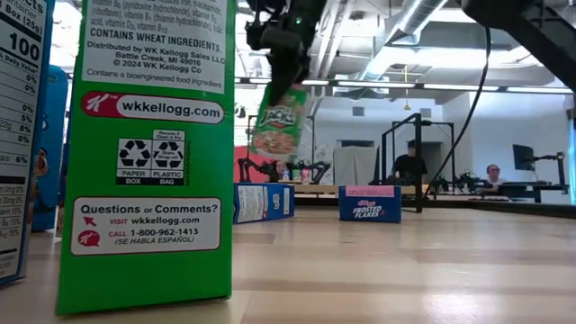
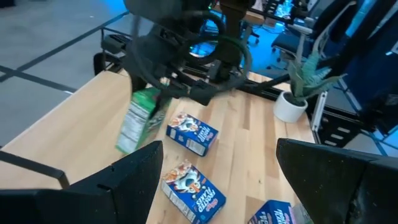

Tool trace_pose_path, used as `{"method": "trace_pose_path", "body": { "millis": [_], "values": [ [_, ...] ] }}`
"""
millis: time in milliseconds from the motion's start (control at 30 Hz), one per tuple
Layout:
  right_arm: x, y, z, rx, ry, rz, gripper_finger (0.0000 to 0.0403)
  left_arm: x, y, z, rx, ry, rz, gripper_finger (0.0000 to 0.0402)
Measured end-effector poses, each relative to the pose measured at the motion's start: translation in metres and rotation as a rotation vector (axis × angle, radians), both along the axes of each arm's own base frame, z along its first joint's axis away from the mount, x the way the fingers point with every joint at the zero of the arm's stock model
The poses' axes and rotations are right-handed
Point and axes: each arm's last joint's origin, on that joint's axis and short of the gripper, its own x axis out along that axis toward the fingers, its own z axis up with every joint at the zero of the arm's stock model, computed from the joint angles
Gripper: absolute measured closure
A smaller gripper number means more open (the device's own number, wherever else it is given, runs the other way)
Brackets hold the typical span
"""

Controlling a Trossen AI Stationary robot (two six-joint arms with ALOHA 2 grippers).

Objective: Stack cereal on shelf
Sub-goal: Put the right green cereal box on the shelf

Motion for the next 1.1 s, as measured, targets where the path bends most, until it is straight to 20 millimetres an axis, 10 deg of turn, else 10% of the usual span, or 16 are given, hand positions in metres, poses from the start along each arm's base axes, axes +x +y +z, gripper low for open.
{"method": "trace_pose_path", "body": {
  "millis": [1100],
  "values": [
    [-0.001,-0.054,0.011,-0.232,-0.078,0.201,0.0238,-0.002,0.006,0.0,-0.038,-0.024,0.232,0.0097]
  ]
}}
